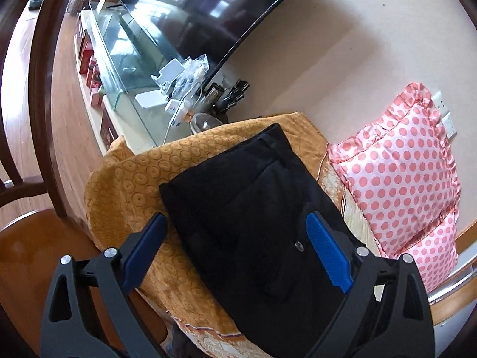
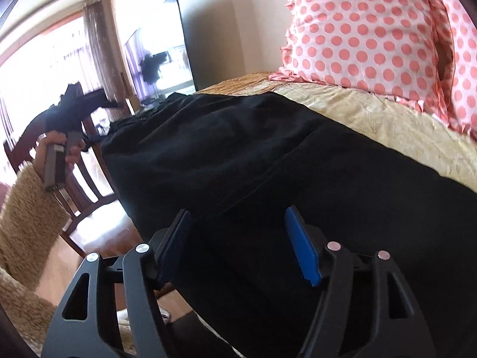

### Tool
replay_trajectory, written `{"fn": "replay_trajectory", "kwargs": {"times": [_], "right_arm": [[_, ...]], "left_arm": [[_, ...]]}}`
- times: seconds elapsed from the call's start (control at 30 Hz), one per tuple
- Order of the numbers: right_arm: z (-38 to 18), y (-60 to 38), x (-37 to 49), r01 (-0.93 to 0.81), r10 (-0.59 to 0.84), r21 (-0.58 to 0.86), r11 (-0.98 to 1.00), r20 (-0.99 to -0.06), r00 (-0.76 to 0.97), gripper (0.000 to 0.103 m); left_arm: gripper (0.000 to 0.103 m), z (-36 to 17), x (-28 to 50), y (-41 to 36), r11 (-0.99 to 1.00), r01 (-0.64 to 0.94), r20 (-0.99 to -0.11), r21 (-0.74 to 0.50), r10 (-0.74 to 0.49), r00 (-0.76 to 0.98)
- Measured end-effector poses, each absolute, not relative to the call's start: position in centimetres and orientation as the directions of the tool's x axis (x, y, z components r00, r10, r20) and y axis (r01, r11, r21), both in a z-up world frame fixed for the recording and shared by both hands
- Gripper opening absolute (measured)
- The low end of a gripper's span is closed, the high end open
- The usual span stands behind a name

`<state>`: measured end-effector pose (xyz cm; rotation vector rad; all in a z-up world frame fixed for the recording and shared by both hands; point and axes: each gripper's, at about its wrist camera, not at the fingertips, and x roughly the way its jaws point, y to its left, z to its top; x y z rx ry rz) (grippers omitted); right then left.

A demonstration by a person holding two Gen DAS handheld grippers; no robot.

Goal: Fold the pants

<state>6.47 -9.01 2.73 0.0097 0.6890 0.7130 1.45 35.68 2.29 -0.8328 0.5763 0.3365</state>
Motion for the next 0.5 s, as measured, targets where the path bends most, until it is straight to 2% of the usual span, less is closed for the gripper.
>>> {"fn": "replay_trajectory", "kwargs": {"times": [0.2,0.27,0.33,0.4,0.5], "right_arm": [[2.7,-9.3,6.4,-0.597,0.619,0.258,0.759,-0.57,0.54,0.069],[2.7,-9.2,6.3,-0.601,0.621,0.256,0.757,-0.568,0.54,0.071],[2.7,-9.2,6.2,-0.601,0.624,0.26,0.756,-0.565,0.54,0.072],[2.7,-9.2,6.2,-0.6,0.624,0.262,0.756,-0.563,0.541,0.072],[2.7,-9.3,6.2,-0.601,0.624,0.261,0.756,-0.565,0.54,0.072]], "left_arm": [[0.094,2.2,2.5,35.6,0.644,-0.479,-0.603,-0.597,0.034,0.797],[0.094,2.1,2.5,35.4,0.626,-0.447,-0.585,-0.639,-0.018,0.811],[0.093,1.7,2.4,35.2,0.575,-0.379,-0.53,-0.725,-0.115,0.84],[0.084,1.3,2.3,34.9,0.55,-0.348,-0.501,-0.759,-0.153,0.852],[0.072,1.0,2.3,35.2,0.539,-0.392,-0.52,-0.745,-0.101,0.849]]}}
